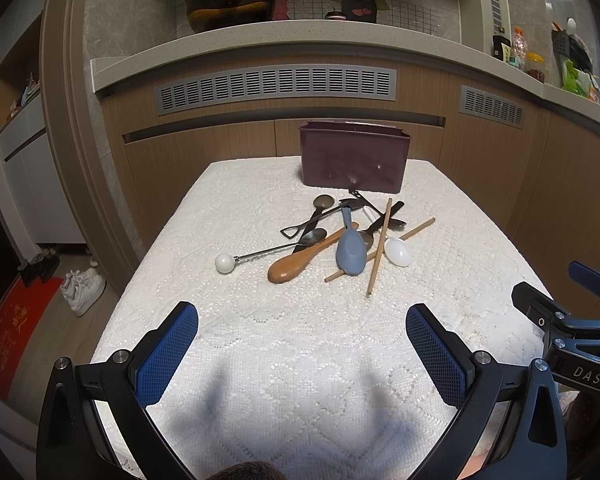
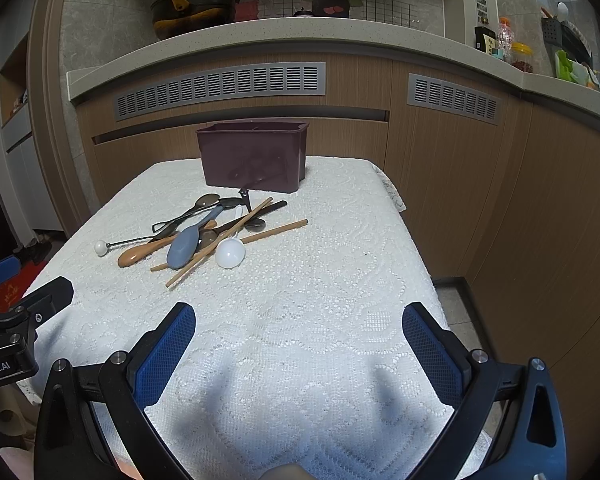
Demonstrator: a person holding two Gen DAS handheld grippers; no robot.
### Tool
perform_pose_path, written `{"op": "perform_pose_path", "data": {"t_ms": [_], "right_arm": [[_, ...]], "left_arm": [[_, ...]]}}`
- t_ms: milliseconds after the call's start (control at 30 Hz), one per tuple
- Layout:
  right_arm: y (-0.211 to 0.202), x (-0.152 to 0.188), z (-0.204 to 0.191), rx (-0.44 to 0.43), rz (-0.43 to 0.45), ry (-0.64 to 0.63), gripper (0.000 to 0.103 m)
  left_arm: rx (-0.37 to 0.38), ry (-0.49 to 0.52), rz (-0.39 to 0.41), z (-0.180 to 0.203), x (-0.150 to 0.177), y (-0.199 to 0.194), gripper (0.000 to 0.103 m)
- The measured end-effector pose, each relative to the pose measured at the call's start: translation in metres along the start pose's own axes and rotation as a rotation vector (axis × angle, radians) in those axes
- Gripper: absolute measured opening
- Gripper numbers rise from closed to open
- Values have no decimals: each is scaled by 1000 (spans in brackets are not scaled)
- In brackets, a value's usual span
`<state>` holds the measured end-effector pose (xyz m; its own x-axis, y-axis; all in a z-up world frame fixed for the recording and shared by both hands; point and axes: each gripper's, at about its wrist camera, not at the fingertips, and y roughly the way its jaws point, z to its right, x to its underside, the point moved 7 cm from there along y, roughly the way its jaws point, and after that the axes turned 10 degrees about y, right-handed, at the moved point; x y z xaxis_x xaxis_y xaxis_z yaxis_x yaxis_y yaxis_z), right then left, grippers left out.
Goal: Organize utensils
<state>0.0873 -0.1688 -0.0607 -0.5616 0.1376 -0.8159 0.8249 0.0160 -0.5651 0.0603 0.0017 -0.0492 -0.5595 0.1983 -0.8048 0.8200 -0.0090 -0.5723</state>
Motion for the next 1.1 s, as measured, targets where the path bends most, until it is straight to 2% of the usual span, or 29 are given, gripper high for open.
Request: {"op": "perform_pose_path", "data": {"t_ms": [400,733,833,933,1100], "right_arm": [[7,-7,2,3,-8,-9,103],[53,-43,-9,3,-54,-63,103],[74,-53,-17,-9,-92,-87,103],[104,-57,-27,-34,-180,-109,103],[139,-61,-43,12,-229,-189,103]], "left_arm": [[4,22,-32,-2,-3,13,103],[16,-33,-49,-41,-35,67,103],[19,-60,-34,-58,-48,85,103],[18,-88,-23,-80,-60,103,103],[12,-89,-39,-110,-69,129,103]]}}
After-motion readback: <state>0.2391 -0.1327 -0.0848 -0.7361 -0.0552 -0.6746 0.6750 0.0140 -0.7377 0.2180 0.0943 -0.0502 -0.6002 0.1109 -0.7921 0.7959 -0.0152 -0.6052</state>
